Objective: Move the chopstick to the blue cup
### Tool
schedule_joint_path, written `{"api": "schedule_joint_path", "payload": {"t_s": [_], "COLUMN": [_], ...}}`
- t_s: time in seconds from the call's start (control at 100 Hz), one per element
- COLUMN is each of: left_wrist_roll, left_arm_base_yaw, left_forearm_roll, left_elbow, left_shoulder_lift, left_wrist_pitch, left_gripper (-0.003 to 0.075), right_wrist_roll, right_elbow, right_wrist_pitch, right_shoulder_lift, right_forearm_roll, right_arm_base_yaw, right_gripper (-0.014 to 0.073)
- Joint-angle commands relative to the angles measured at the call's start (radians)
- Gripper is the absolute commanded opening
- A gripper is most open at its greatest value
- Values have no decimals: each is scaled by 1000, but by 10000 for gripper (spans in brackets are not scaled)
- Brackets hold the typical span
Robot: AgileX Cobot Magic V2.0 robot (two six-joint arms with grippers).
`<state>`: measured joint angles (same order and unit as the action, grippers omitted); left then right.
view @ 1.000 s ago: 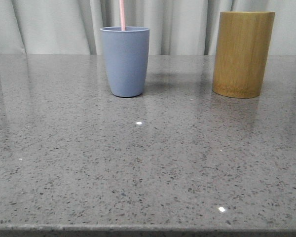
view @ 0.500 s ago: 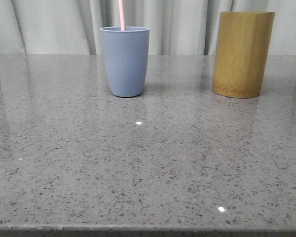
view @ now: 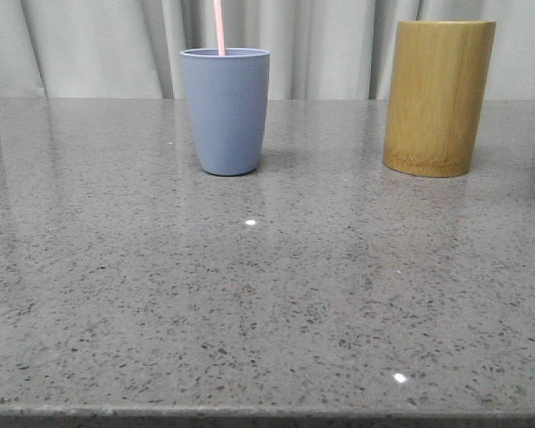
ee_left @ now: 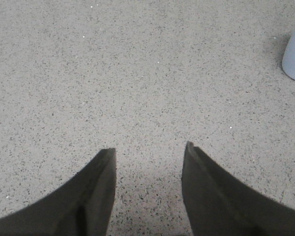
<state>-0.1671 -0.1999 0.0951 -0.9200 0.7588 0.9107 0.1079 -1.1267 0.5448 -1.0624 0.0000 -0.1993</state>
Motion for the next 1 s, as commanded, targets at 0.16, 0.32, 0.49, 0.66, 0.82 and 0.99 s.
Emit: {"api": "schedule_joint_path", "payload": {"t_s": [0.16,0.32,0.49,0.66,0.82,0.99], "left_wrist_roll": [-14,-14,-14,-14,-12,-3], "left_arm_base_yaw": [2,2,2,2,2,2], "left_forearm_roll": [4,4,4,8,12,12], "left_elbow": [37,76,128,193,258,313], "left_shoulder_lift": [-71,-129,-204,-277,-345,-402], "left_wrist_pitch": [-120,-152,-202,-254,-285,-310], "left_gripper": [214,76,-19,-19,-19,-19], "right_wrist_roll": [6,6,6,6,6,6], "right_elbow": [170,282,381,486,575,637], "right_wrist_pitch": [-106,-111,-129,-188,-216,-230], "right_shoulder_lift": [241,380,511,635,735,803], "right_forearm_roll": [-13,-15,-15,-15,-15,-15], "right_arm_base_yaw": [18,18,18,18,18,18], "right_gripper": [118,-22,-98,-97,-97,-97]}}
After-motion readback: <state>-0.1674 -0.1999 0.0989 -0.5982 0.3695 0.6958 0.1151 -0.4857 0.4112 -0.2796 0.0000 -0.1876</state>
